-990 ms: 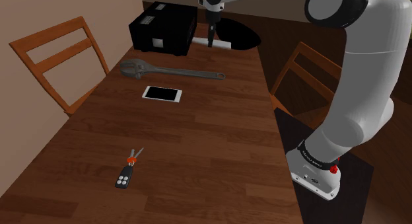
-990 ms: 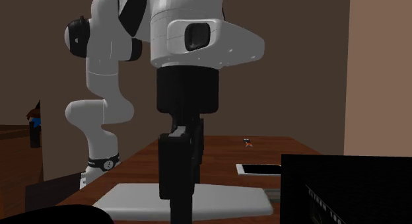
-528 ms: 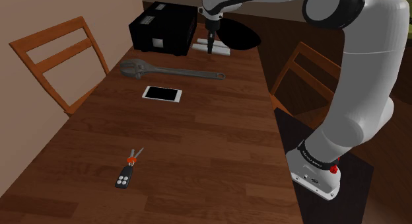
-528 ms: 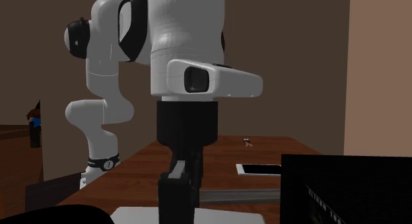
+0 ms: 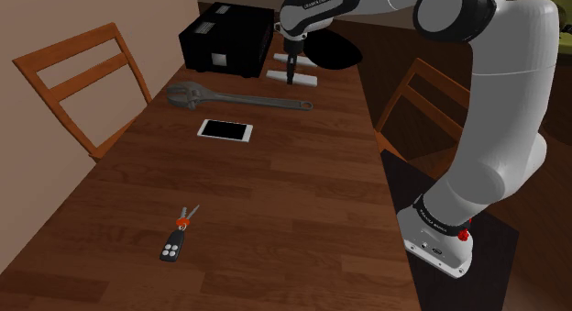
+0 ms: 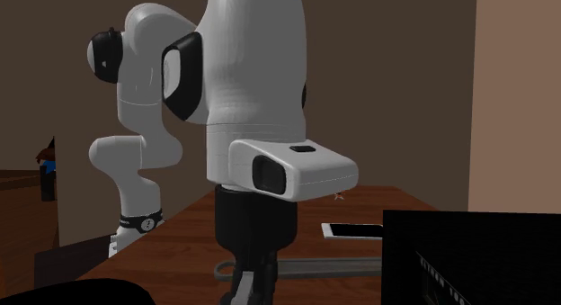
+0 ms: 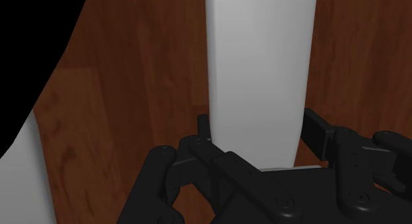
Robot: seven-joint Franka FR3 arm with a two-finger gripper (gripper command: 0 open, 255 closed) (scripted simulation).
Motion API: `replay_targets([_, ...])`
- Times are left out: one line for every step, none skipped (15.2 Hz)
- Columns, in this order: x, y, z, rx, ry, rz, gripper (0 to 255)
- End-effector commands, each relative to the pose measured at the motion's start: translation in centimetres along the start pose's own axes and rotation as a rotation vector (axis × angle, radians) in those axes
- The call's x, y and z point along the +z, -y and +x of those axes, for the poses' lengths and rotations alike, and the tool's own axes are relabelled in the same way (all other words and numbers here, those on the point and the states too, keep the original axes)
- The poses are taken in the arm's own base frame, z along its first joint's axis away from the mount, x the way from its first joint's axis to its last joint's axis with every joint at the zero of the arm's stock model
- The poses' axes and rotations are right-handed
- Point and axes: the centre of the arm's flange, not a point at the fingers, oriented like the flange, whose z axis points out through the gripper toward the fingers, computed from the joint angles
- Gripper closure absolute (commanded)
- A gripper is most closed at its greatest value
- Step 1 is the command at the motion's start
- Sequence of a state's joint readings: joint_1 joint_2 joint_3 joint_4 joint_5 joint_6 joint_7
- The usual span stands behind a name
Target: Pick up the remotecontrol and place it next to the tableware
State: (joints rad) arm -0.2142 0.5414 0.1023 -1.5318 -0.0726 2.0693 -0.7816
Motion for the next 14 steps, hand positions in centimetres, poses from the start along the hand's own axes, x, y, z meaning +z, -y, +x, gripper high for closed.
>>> replay_targets([0.2, 0.1, 0.0, 0.0, -0.001, -0.001, 255])
replay_targets([0.2, 0.1, 0.0, 0.0, -0.001, -0.001, 255])
replay_targets([0.2, 0.1, 0.0, 0.0, -0.001, -0.001, 255])
replay_targets([0.2, 0.1, 0.0, 0.0, -0.001, -0.001, 255])
replay_targets([0.2, 0.1, 0.0, 0.0, -0.001, -0.001, 255])
replay_targets([0.2, 0.1, 0.0, 0.0, -0.001, -0.001, 255])
replay_targets([0.2, 0.1, 0.0, 0.0, -0.001, -0.001, 255])
replay_targets([0.2, 0.1, 0.0, 0.0, -0.001, -0.001, 0])
replay_targets([0.2, 0.1, 0.0, 0.0, -0.001, -0.001, 0])
replay_targets([0.2, 0.1, 0.0, 0.0, -0.001, -0.001, 0])
replay_targets([0.2, 0.1, 0.0, 0.0, -0.001, -0.001, 0])
replay_targets([0.2, 0.1, 0.0, 0.0, -0.001, -0.001, 0])
replay_targets([0.2, 0.1, 0.0, 0.0, -0.001, -0.001, 0])
replay_targets([-1.1, 0.1, 0.0, 0.0, -0.001, -0.001, 0])
